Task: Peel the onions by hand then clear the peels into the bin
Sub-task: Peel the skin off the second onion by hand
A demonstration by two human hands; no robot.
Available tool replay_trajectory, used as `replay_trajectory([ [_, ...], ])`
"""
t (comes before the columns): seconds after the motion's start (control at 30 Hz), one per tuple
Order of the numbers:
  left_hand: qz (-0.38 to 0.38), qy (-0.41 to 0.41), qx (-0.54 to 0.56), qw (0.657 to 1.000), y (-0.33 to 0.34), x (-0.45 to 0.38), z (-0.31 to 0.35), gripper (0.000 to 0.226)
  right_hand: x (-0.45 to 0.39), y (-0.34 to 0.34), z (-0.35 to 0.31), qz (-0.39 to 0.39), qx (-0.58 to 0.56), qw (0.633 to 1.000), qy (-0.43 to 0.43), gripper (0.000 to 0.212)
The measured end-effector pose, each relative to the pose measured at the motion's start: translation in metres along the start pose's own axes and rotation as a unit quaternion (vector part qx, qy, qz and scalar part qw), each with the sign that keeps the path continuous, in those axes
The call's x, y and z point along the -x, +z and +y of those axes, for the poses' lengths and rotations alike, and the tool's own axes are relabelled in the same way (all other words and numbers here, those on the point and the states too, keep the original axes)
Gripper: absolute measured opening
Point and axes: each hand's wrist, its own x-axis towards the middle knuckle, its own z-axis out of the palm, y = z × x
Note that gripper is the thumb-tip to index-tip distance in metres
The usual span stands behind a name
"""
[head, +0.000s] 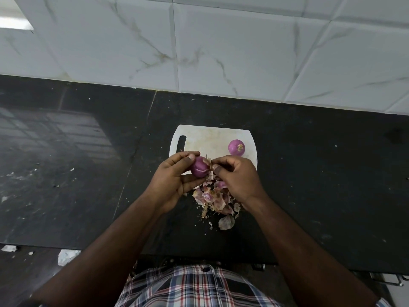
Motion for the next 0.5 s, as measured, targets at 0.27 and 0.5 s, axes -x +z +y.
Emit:
replay_trajectory([
  [0.27,-0.056,0.005,-0.017,0.998,0.0016,-0.0010,-0.0002,0.038,0.0041,0.0017,-0.0065,0.010,0.001,0.999,-0.038,0.019],
  [0.5,-0.058,-0.005,-0.005,0.998,-0.0020,-0.0023,-0.0017,0.044,-0.0004,0.0070,-0.0037,0.023,0.053,0.998,-0.022,0.013],
])
